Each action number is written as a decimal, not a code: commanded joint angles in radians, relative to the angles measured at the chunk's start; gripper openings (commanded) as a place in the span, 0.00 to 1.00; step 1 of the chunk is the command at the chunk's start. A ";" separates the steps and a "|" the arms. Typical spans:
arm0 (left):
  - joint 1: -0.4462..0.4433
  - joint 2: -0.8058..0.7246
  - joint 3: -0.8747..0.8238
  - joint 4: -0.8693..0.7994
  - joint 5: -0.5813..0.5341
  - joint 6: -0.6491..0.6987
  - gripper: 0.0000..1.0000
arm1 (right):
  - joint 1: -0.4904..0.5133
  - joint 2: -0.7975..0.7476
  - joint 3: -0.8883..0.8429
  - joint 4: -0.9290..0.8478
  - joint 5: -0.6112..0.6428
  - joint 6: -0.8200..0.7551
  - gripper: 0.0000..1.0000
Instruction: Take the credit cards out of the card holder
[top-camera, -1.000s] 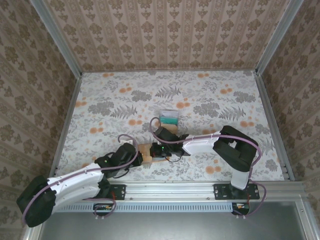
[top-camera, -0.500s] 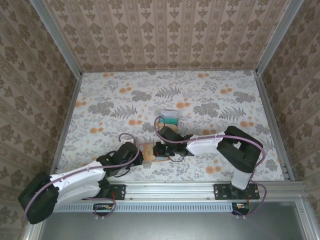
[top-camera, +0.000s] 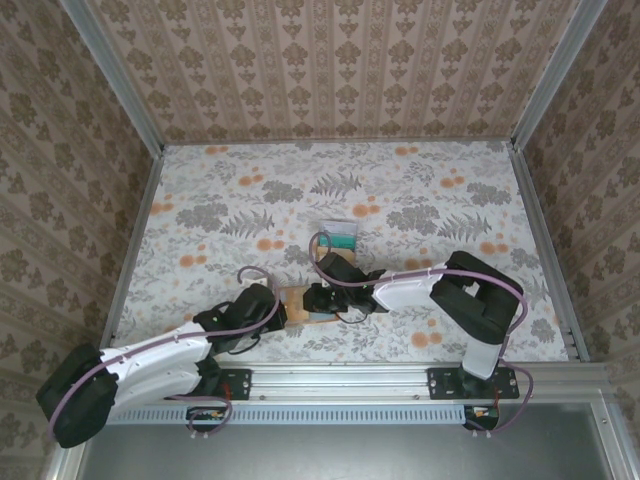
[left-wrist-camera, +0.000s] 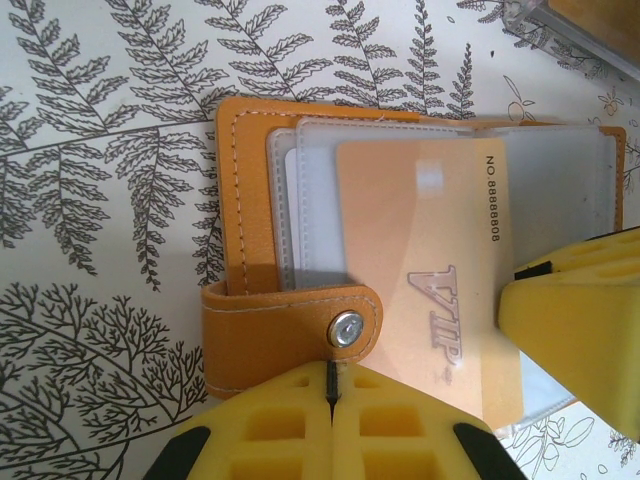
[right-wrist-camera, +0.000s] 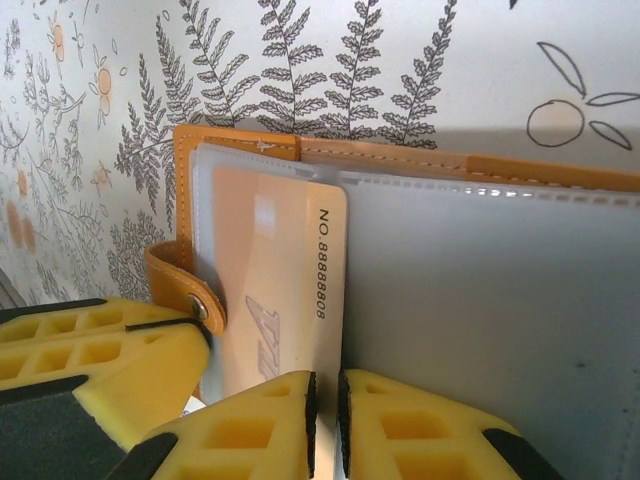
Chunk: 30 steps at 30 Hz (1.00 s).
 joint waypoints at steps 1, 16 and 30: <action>-0.003 0.023 -0.004 -0.081 -0.015 0.000 0.00 | -0.006 0.032 -0.005 0.040 -0.030 0.025 0.18; -0.003 0.016 -0.006 -0.090 -0.021 -0.002 0.00 | -0.018 -0.018 -0.048 0.019 0.010 0.028 0.00; -0.004 -0.006 -0.004 -0.100 -0.021 -0.003 0.00 | -0.062 -0.262 -0.154 -0.112 0.057 -0.067 0.00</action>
